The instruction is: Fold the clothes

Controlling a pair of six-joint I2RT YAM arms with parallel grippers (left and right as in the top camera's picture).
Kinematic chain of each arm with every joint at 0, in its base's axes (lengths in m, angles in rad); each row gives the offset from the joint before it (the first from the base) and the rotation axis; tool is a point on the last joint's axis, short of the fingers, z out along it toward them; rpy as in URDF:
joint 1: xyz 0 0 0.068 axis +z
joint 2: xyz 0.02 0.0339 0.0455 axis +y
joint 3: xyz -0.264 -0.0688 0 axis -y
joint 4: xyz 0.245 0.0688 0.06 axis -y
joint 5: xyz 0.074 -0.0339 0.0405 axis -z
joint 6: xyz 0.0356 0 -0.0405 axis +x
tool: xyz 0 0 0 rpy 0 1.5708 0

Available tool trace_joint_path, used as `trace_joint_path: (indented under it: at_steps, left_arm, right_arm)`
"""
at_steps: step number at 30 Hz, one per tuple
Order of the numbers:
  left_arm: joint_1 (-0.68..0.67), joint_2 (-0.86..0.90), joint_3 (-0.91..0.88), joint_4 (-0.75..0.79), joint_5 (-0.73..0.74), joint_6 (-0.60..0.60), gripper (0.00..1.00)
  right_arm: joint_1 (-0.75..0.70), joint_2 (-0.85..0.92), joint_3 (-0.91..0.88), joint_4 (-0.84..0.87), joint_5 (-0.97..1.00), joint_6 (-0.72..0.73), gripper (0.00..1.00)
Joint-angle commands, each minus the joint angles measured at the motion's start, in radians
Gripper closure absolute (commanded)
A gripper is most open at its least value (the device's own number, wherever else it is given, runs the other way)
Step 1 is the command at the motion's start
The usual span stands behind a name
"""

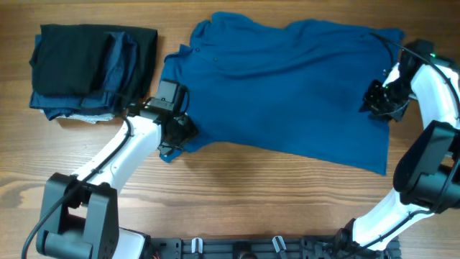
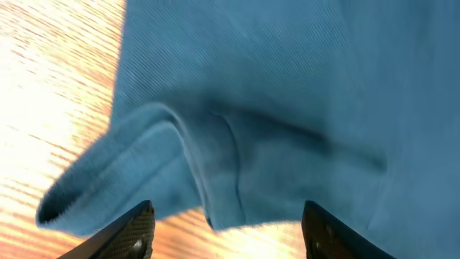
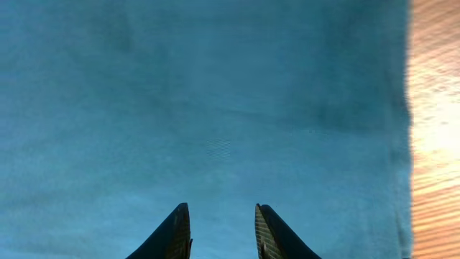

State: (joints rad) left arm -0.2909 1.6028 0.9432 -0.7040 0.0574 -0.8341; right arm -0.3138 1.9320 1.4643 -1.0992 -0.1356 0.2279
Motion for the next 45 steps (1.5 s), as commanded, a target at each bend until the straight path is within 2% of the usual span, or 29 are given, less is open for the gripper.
trace_joint_path:
  at_steps: [1, 11, 20, 32, 45]
  left_arm:
    - [0.026, -0.003, -0.048, 0.046, 0.02, -0.071, 0.36]
    - [0.021, -0.003, -0.057, 0.055, 0.087, -0.076, 0.4]
    - [-0.044, -0.003, -0.059, 0.035, 0.073, 0.201, 0.44]
    - [-0.08, -0.003, -0.112, 0.052, 0.0, 0.199, 0.44]
    - [-0.077, -0.003, -0.155, 0.155, -0.047, 0.203, 0.41]
  right_arm:
    - [0.04, 0.018, -0.006, 0.013, -0.022, -0.045, 0.7]
    - [0.047, 0.018, -0.006, 0.005, -0.001, -0.033, 0.7]
    - [0.047, 0.018, -0.006, 0.003, 0.027, -0.015, 0.7]
    - [0.047, 0.018, -0.006, 0.003, 0.027, -0.015, 0.69]
    - [0.047, 0.018, -0.006, 0.004, 0.027, -0.016, 0.69]
